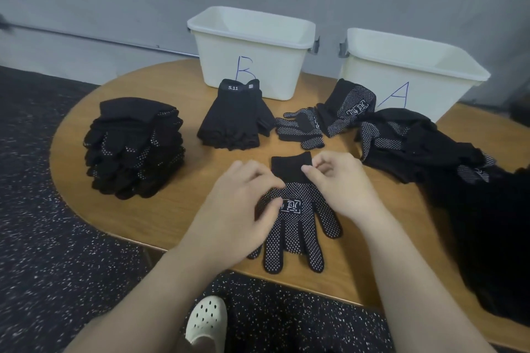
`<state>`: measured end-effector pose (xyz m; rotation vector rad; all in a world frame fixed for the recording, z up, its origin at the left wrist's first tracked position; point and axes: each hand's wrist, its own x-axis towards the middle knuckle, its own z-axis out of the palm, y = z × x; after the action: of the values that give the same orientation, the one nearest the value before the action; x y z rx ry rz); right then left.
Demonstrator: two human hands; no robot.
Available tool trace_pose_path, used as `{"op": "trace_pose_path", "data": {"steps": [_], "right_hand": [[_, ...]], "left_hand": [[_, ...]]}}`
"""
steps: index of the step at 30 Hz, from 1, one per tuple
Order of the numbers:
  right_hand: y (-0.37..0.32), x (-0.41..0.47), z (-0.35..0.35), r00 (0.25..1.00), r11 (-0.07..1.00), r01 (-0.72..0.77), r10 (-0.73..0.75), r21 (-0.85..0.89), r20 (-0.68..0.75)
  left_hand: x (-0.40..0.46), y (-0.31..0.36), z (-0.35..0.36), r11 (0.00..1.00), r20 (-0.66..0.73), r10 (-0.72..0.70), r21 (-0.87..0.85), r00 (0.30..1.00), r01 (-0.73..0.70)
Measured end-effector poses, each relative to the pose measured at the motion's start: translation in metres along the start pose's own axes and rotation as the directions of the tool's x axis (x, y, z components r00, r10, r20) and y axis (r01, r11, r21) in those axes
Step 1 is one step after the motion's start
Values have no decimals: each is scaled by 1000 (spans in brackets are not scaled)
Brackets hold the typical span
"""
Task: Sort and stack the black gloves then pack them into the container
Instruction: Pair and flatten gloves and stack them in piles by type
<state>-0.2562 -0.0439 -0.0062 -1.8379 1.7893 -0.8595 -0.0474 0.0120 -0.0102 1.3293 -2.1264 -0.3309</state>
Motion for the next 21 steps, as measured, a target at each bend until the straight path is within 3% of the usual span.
{"op": "trace_pose_path", "data": {"steps": [6, 12, 16, 21], "right_hand": [[8, 17, 9, 995, 1000, -15, 16, 5, -98], [9, 3, 3, 987, 983, 63, -87, -171, -137], [-4, -16, -4, 981, 977, 158, -172, -143, -91], [-12, -48, -16, 991, 991, 108, -100, -79, 90]], "left_hand": [[0, 6, 17, 999, 149, 36, -17, 988, -34], [8, -10, 12, 1000, 124, -4, -16, 992, 6], [8, -21, 12, 1000, 144, -25, -2, 989, 25], [8, -23, 14, 999, 141, -10, 37, 990, 5]]}}
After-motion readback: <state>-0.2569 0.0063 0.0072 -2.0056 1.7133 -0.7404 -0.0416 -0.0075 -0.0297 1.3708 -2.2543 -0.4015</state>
